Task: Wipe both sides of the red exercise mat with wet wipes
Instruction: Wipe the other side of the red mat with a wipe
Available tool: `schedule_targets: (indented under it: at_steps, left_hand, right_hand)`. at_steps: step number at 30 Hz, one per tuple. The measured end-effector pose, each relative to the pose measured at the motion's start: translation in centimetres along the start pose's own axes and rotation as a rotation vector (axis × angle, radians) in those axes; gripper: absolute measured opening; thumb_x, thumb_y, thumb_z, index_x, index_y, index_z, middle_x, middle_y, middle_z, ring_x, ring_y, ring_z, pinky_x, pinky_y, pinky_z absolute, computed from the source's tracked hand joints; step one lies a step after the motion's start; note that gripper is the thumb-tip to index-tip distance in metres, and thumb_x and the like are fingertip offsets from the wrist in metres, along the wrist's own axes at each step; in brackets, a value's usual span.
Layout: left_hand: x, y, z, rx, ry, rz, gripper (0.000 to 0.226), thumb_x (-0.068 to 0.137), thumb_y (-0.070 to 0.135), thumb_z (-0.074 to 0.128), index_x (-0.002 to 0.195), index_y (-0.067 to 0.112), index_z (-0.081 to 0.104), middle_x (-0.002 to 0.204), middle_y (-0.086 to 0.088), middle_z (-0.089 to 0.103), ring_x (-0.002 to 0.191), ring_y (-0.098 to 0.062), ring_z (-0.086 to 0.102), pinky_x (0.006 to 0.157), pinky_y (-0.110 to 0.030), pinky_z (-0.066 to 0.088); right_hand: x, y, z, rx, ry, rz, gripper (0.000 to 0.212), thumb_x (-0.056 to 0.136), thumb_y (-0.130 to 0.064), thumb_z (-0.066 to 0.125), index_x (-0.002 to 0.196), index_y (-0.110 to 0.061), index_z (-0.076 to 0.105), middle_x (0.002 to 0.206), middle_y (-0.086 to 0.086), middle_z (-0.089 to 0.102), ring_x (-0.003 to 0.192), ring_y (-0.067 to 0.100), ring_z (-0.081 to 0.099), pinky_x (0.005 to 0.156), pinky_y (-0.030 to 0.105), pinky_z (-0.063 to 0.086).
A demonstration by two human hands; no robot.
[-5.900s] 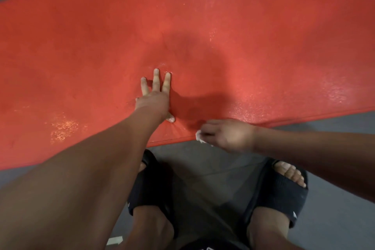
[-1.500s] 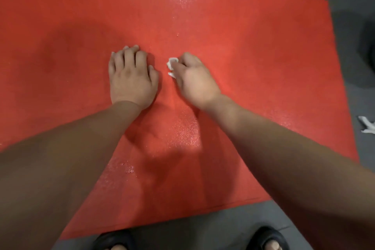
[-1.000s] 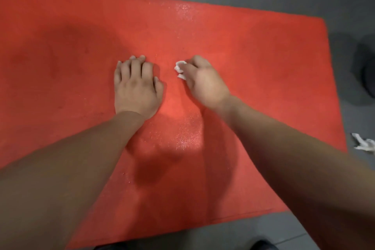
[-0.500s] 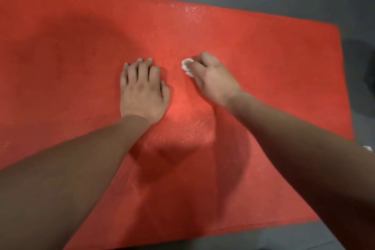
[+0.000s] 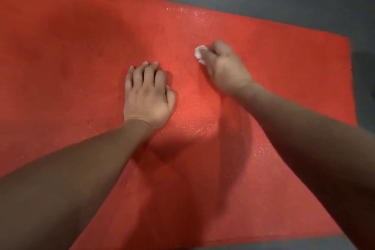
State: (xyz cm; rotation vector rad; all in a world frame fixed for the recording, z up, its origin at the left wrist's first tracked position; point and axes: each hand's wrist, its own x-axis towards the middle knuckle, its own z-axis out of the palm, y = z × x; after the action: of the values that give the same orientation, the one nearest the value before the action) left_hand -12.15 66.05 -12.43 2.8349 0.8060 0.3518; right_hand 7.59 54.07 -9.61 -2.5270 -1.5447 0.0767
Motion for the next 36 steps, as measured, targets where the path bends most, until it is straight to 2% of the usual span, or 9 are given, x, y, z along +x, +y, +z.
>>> schedule_targets:
  at_steps: [3, 6, 10, 13, 19, 23, 27, 33, 36]
  left_hand:
    - [0.0, 0.0, 0.0, -0.003, -0.004, 0.01, 0.04, 0.091, 0.03, 0.05, 0.121, 0.007, 0.062, 0.142, -0.014, 0.054, 0.137, -0.037, 0.042, 0.12, -0.054, 0.023]
    - [0.1, 0.0, 0.1, 0.004, -0.003, 0.019, 0.041, 0.091, 0.03, 0.049, 0.122, 0.006, 0.062, 0.142, -0.014, 0.054, 0.137, -0.037, 0.043, 0.12, -0.054, 0.023]
    - [0.1, 0.1, -0.1, 0.0, 0.003, 0.011, 0.04, 0.09, 0.03, 0.05, 0.12, 0.007, 0.062, 0.141, -0.014, 0.055, 0.136, -0.037, 0.044, 0.12, -0.054, 0.023]
    - [0.1, 0.0, -0.1, 0.0, 0.015, 0.013, 0.039, 0.089, 0.03, 0.052, 0.119, 0.008, 0.062, 0.14, -0.014, 0.056, 0.135, -0.037, 0.045, 0.119, -0.054, 0.024]
    - [0.3, 0.1, 0.0, -0.005, 0.016, 0.015, 0.04, 0.088, 0.029, 0.052, 0.119, 0.006, 0.063, 0.14, -0.014, 0.056, 0.135, -0.038, 0.045, 0.119, -0.055, 0.025]
    - [0.3, 0.2, -0.1, 0.001, 0.022, 0.014, 0.04, 0.088, 0.028, 0.052, 0.119, 0.005, 0.064, 0.14, -0.014, 0.057, 0.135, -0.038, 0.046, 0.119, -0.055, 0.025]
    - [0.3, 0.1, -0.1, 0.001, 0.02, 0.009, 0.041, 0.088, 0.029, 0.051, 0.12, 0.005, 0.064, 0.14, -0.015, 0.057, 0.135, -0.038, 0.046, 0.119, -0.055, 0.025]
    - [0.4, 0.2, -0.1, 0.004, 0.014, 0.011, 0.042, 0.088, 0.028, 0.051, 0.121, 0.004, 0.064, 0.14, -0.016, 0.057, 0.136, -0.039, 0.045, 0.119, -0.055, 0.024]
    - [0.3, 0.2, -0.2, 0.004, 0.013, 0.014, 0.042, 0.088, 0.028, 0.051, 0.121, 0.004, 0.064, 0.14, -0.016, 0.057, 0.136, -0.038, 0.045, 0.12, -0.055, 0.024]
  right_hand:
    - [-0.3, 5.1, -1.0, -0.112, 0.12, 0.306, 0.024, 0.098, -0.031, 0.045, 0.099, -0.012, 0.06, 0.089, 0.014, 0.05, 0.084, 0.034, 0.052, 0.066, 0.035, 0.03]
    - [0.8, 5.2, -0.7, -0.052, 0.171, 0.625, 0.027, 0.094, -0.025, 0.042, 0.1, -0.011, 0.065, 0.102, 0.017, 0.054, 0.095, 0.034, 0.055, 0.077, 0.034, 0.037]
    - [3.0, -1.8, 1.4, 0.156, 0.06, 0.199, 0.027, 0.096, -0.016, 0.044, 0.112, -0.009, 0.065, 0.109, 0.011, 0.06, 0.097, 0.025, 0.061, 0.092, 0.021, 0.04]
    - [3.0, -2.0, 1.0, 0.165, -0.005, -0.077, 0.026, 0.099, -0.023, 0.047, 0.115, -0.016, 0.066, 0.101, 0.012, 0.059, 0.09, 0.029, 0.061, 0.083, 0.035, 0.051]
    - [3.4, 6.0, -1.4, -0.042, 0.128, 0.626, 0.025, 0.087, -0.014, 0.042, 0.094, -0.016, 0.066, 0.104, 0.014, 0.054, 0.093, 0.034, 0.056, 0.075, 0.028, 0.035]
    - [5.4, 1.0, -0.5, 0.094, 0.045, 0.376, 0.026, 0.097, -0.015, 0.044, 0.112, -0.014, 0.066, 0.094, -0.012, 0.047, 0.094, 0.014, 0.053, 0.07, 0.012, 0.033]
    - [5.5, 0.4, -0.6, 0.103, -0.019, 0.037, 0.033, 0.092, -0.021, 0.043, 0.116, -0.017, 0.066, 0.098, 0.013, 0.057, 0.087, 0.033, 0.061, 0.077, 0.034, 0.049]
    - [5.9, 6.4, -1.5, -0.001, 0.115, 0.599, 0.034, 0.092, -0.011, 0.045, 0.115, -0.014, 0.07, 0.116, 0.018, 0.058, 0.101, 0.037, 0.061, 0.092, 0.032, 0.044]
    - [7.7, 2.0, -0.5, 0.05, 0.06, 0.525, 0.033, 0.094, -0.007, 0.044, 0.116, -0.011, 0.068, 0.118, 0.015, 0.057, 0.101, 0.026, 0.059, 0.084, 0.024, 0.04]
